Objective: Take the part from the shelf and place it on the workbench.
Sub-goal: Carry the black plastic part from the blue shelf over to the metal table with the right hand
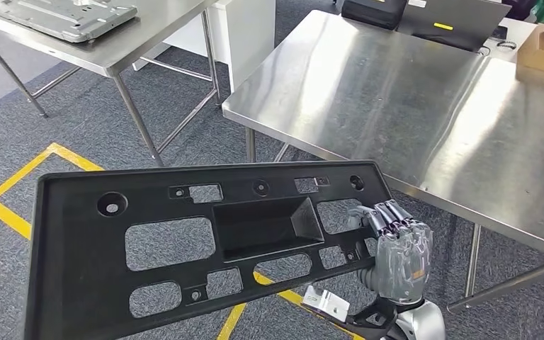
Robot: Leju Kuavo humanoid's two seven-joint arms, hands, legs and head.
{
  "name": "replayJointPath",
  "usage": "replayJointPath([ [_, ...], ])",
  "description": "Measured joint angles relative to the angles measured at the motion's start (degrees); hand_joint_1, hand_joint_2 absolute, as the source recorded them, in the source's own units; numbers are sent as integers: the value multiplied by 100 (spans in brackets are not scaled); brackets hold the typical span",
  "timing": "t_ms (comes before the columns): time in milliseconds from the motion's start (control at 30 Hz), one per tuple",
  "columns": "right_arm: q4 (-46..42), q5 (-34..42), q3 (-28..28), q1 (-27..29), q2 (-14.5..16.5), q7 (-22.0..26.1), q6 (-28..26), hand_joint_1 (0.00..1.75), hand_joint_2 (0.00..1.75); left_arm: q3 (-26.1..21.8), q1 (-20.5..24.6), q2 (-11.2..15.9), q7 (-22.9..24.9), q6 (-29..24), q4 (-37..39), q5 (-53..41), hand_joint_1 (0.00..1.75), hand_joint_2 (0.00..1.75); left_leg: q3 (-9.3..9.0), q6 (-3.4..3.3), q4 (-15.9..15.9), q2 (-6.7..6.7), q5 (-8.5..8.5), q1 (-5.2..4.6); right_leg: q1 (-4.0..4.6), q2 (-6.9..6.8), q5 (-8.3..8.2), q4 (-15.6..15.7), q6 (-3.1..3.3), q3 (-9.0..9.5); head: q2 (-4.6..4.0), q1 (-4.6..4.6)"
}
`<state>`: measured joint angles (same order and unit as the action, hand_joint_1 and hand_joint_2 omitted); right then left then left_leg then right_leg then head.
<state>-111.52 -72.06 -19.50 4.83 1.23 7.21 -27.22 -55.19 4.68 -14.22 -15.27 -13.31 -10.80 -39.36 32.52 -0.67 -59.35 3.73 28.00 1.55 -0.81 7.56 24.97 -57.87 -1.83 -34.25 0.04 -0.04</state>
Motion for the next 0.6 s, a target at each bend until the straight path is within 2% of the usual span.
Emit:
replayJointPath([
  [33,-1,42,4,3,-22,16,1,175,175,-2,-2,6,-40,36,-1,10,0,175,-10,-52,31,-71,-26,-13,-8,-8,-6,-8,-38,-28,0,-1],
  [67,-2,90,14,2,-51,35,1,175,175,-3,-4,20,-69,137,-2,18,0,175,-22,-109,69,-140,-53,-16,-8,-108,31,-77,-61,-78,0,8],
  [133,-3,161,50,-11,-109,63,1,175,175,-3,-19,61,-65,348,-7,16,0,175,-39,-192,123,-302,-89,-20,-1,-451,291,-572,-52,-327,0,53],
  [167,-3,179,73,-14,-130,69,1,175,175,-2,-30,80,-49,418,-8,5,0,175,-38,-215,130,-383,-89,-33,3,-588,473,-954,-44,-519,0,75],
  [200,-2,185,93,-8,-150,71,1,175,175,-2,-45,95,-26,461,-9,-6,0,175,-35,-223,129,-475,-86,-46,-5,-649,625,-1332,-50,-701,0,87],
  [233,-2,186,111,6,-169,71,1,175,175,-2,-58,107,-9,489,-9,-18,0,175,-32,-225,128,-561,-81,-55,-16,-673,702,-1570,-73,-812,1,88],
  [267,-1,184,126,20,-191,71,1,175,175,-2,-67,117,8,513,-9,-28,0,175,-31,-222,127,-644,-76,-58,-29,-694,688,-1594,-114,-809,1,89],
  [300,-1,179,142,31,-211,71,-1,175,175,-2,-71,125,20,533,-9,-37,0,175,-35,-212,126,-721,-68,-55,-44,-735,591,-1374,-168,-680,1,90],
  [333,-1,172,159,36,-230,71,-4,175,175,-2,-71,128,27,561,-9,-50,0,175,-47,-195,123,-789,-56,-53,-60,-840,448,-963,-220,-445,1,90],
  [367,-1,164,178,37,-245,67,-9,175,175,-2,-70,134,35,598,-9,-62,0,175,-68,-167,120,-851,-38,-64,-58,-1002,304,-551,-246,-216,1,97],
  [400,-1,156,197,36,-258,61,-16,175,175,-1,-72,140,40,640,-9,-75,0,175,-93,-130,116,-904,-13,-79,-43,-1139,189,-224,-239,-26,1,99],
  [433,-1,151,218,37,-271,51,-28,175,175,0,-74,148,44,686,-10,-87,0,175,-124,-93,113,-956,12,-98,-23,-1231,125,-44,-202,81,1,95],
  [467,-1,147,243,41,-286,34,-39,175,175,3,-73,155,48,732,-10,-103,0,175,-157,-59,117,-1014,33,-110,5,-1240,99,-8,-149,101,1,92],
  [500,-2,144,270,48,-302,18,-50,175,175,8,-69,158,44,774,-10,-117,0,175,-188,-28,125,-1080,49,-107,17,-1165,86,2,-101,100,0,84],
  [533,-4,142,302,57,-318,5,-61,175,175,16,-59,161,37,805,-10,-131,0,175,-209,7,117,-1093,71,-89,-18,-1086,74,10,-55,102,0,75],
  [567,-8,141,333,62,-334,-7,-79,175,175,26,-51,159,29,810,-10,-141,0,175,-201,38,60,-1013,131,-68,-46,-1009,59,21,-10,105,0,67],
  [600,-12,141,358,60,-349,-13,-95,175,175,36,-46,151,20,788,-11,-146,0,175,-142,64,-106,-860,256,-52,-76,-933,42,32,39,109,0,53],
])
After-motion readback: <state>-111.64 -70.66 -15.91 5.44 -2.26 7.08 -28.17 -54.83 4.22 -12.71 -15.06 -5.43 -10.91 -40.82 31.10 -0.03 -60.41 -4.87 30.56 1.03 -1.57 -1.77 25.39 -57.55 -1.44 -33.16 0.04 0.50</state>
